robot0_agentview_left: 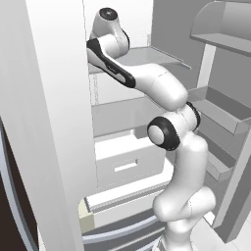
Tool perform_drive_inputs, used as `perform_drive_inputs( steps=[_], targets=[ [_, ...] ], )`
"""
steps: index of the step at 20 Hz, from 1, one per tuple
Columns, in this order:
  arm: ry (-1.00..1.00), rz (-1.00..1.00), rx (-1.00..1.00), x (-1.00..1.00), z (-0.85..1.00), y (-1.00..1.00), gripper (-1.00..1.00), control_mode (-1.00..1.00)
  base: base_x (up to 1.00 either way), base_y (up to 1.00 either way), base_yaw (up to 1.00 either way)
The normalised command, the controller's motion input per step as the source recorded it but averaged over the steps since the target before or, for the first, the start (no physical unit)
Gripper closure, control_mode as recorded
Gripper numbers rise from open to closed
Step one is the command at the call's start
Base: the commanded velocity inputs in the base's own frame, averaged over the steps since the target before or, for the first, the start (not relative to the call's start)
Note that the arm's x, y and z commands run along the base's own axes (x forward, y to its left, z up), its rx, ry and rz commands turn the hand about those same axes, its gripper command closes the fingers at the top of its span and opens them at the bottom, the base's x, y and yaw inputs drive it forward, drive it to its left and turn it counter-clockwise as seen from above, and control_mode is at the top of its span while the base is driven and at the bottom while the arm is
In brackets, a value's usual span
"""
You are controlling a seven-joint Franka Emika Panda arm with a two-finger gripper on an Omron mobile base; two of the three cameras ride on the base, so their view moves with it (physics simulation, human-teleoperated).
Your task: Gather the lemon wedge and lemon from the fridge and place them on a tray on the dining counter. Then gather the steaks from the fridge and place them on the other tray.
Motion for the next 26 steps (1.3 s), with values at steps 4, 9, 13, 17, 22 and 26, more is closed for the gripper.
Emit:
perform_drive_inputs(
  steps=[4,9,13,17,22,26],
  targets=[
    [0.00,0.00,-0.01,0.01,-0.12,0.05,1.00,-1.00,0.00,0.00,0.00],
    [-0.05,-0.01,0.00,-0.26,-0.11,0.00,1.00,-1.00,0.00,0.00,0.00],
    [-0.12,-0.02,0.06,-0.67,-0.04,-0.26,1.00,-1.00,0.00,0.00,0.00],
    [-0.07,0.00,0.07,-0.80,0.00,-0.41,1.00,-1.00,0.00,0.00,0.00],
    [-0.10,0.00,0.06,-0.92,-0.16,-0.46,1.00,-1.00,0.00,0.00,0.00],
    [-0.13,0.00,0.07,-0.99,-0.17,-0.50,1.00,-1.00,0.00,0.00,0.00]
  ],
)
